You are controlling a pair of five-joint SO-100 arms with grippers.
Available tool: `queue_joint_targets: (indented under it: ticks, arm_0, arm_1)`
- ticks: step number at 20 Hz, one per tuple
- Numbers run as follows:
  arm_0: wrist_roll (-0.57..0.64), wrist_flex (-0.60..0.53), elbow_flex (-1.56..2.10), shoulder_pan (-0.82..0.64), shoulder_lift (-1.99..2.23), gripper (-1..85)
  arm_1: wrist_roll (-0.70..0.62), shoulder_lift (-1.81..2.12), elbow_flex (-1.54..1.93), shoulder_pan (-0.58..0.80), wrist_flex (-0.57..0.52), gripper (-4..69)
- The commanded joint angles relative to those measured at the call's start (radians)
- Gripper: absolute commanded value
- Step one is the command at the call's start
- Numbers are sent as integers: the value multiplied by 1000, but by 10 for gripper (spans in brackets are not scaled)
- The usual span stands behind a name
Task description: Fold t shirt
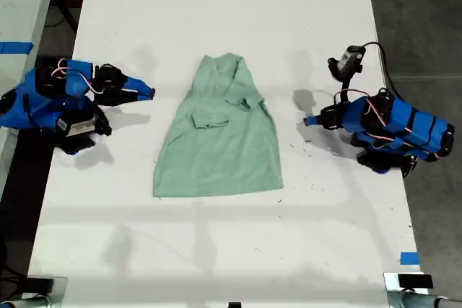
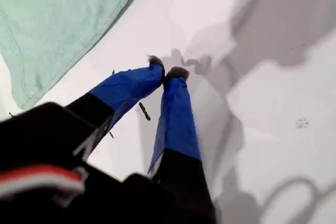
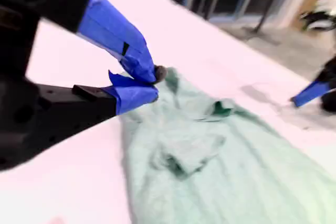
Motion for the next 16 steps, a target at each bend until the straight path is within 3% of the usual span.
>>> queue_joint_targets:
  ticks: [1,2,4,5,11,16]
  arm_0:
    - [-41,-241,341,74,112,-3]
    - [-46,-224,342,67,41,-3]
    - [-38,-26,342,21,112,-2]
    - [0,11,342,-35,106,-2]
    - [207,12,342,-318,106,-2]
    - [169,12,342,-239,106,-2]
  arm_1:
    - [-18,14,61,3,3,37]
    - [-20,14,61,5,5,37]
    - [-20,14,61,6,8,36]
    - [-28,14,60,8,9,35]
    - [-28,14,60,8,11,35]
    - [-28,14,60,8,11,35]
